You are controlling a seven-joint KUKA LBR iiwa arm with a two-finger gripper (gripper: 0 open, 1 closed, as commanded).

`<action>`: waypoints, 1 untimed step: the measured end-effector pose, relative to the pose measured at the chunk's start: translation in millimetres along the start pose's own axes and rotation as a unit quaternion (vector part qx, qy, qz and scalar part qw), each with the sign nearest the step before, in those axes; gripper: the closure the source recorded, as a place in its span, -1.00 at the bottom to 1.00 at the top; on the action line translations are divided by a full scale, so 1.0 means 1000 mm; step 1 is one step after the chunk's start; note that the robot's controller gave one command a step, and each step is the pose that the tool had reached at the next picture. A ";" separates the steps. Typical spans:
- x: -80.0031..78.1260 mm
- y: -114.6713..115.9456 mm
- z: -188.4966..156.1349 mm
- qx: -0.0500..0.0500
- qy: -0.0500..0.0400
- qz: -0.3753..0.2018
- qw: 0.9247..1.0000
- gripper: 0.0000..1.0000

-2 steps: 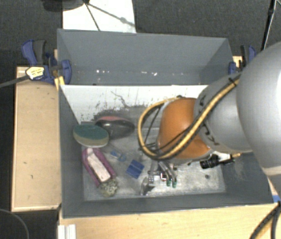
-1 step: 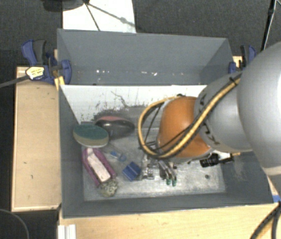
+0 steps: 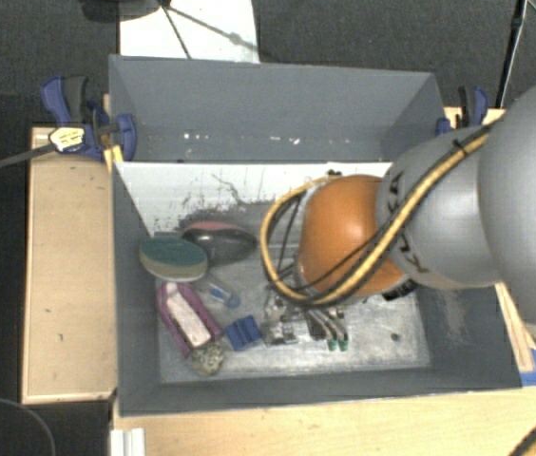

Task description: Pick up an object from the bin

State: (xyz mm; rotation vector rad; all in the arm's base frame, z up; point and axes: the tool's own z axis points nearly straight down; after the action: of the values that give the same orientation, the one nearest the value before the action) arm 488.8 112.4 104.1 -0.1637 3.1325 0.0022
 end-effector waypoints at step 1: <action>0.000 0.000 0.001 0.000 0.001 0.000 1.000 -1.00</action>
Offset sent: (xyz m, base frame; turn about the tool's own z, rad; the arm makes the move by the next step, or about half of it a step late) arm 0.0000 0.0000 0.0000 0.0000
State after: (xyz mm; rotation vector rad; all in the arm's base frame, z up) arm 488.6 112.1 103.4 -0.1635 3.1337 0.0014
